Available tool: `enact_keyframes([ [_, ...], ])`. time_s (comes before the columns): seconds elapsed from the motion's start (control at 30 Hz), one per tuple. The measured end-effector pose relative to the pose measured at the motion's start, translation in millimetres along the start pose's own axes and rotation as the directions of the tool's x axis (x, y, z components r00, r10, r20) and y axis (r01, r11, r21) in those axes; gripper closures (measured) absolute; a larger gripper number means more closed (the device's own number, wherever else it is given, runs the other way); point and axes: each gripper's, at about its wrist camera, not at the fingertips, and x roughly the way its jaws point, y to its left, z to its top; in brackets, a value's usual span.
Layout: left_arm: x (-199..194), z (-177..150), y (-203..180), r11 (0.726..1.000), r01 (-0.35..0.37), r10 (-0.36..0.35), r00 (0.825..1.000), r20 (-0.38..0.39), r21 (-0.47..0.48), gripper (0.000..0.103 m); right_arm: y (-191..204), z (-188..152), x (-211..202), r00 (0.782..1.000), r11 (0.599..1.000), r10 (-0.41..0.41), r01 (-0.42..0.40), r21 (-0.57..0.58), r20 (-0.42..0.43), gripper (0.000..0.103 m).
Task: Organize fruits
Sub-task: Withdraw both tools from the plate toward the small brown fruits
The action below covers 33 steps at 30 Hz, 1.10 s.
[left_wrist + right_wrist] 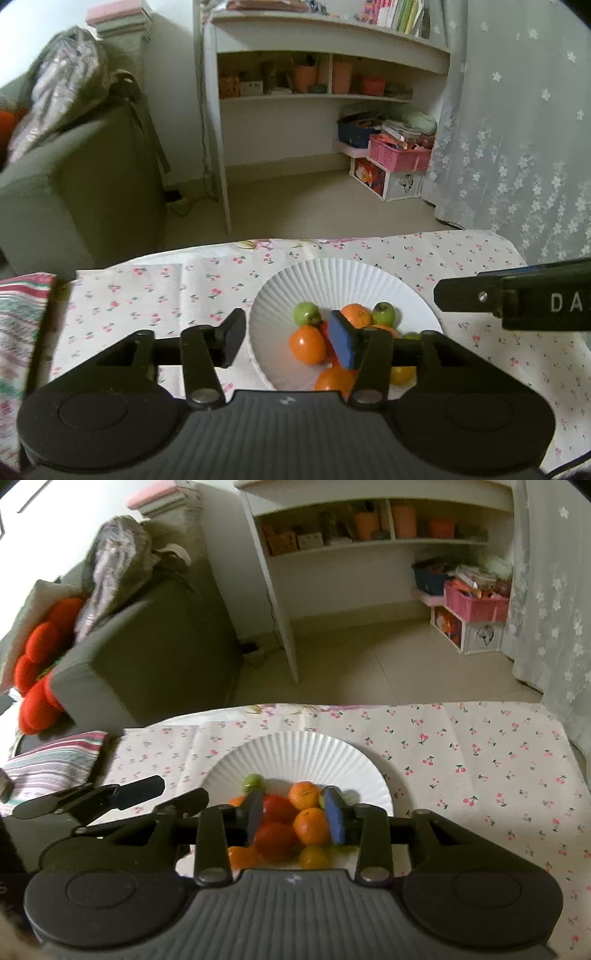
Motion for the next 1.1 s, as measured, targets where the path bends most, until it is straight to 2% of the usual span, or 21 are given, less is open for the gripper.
enact_keyframes([
  [0.1, -25, -6, 4, 1.0, -0.022, 0.022, 1.0, 0.012, 0.003, 0.048, 11, -6, -13, 1.0, 1.0, 0.012, -0.012, -0.028, 0.004, 0.063],
  [0.23, -41, -19, 9, 0.997, -0.079, 0.08, 0.996, -0.028, 0.013, 0.044, 21, -17, -23, 1.0, 1.0, -0.007, 0.007, -0.027, -0.022, 0.06],
  [0.3, -49, -25, 15, 0.996, -0.089, 0.089, 0.995, -0.049, 0.002, 0.03, 27, -20, -29, 0.999, 0.999, -0.028, 0.028, -0.032, -0.018, 0.053],
  [0.37, -59, -33, 20, 0.996, -0.084, 0.085, 0.994, -0.062, 0.009, 0.021, 30, -24, -38, 1.0, 1.0, -0.009, 0.009, -0.017, -0.01, 0.037],
  [0.47, -70, -41, 26, 0.996, -0.087, 0.086, 0.993, -0.086, -0.001, 0.015, 38, -32, -49, 1.0, 1.0, 0.006, -0.006, -0.014, -0.02, 0.018],
  [0.5, -74, -45, 28, 0.996, -0.085, 0.083, 0.992, -0.099, -0.017, 0.013, 42, -35, -52, 1.0, 1.0, 0.009, -0.01, -0.03, -0.024, 0.016],
  [0.67, -95, -72, 35, 0.996, -0.046, 0.036, 0.991, -0.127, -0.077, 0.011, 51, -52, -72, 0.998, 0.995, 0.065, -0.065, -0.08, -0.008, 0.005],
  [0.73, -100, -90, 39, 0.994, -0.05, 0.037, 0.991, -0.127, -0.102, 0.011, 49, -62, -74, 0.995, 0.993, 0.096, -0.097, -0.066, -0.014, 0.004],
  [0.8, -95, -101, 42, 0.993, -0.067, 0.05, 0.984, -0.171, -0.096, 0.011, 47, -75, -71, 0.992, 0.991, 0.121, -0.123, -0.059, -0.03, 0.003],
  [0.93, -92, -113, 45, 0.993, -0.105, 0.094, 0.978, -0.185, -0.051, 0.011, 55, -91, -62, 0.993, 0.987, 0.08, -0.091, -0.129, -0.089, 0.004],
  [1.1, -93, -124, 45, 0.995, -0.078, 0.067, 0.982, -0.177, -0.056, 0.013, 63, -102, -67, 0.991, 0.976, 0.085, -0.102, -0.19, -0.099, 0.003],
])
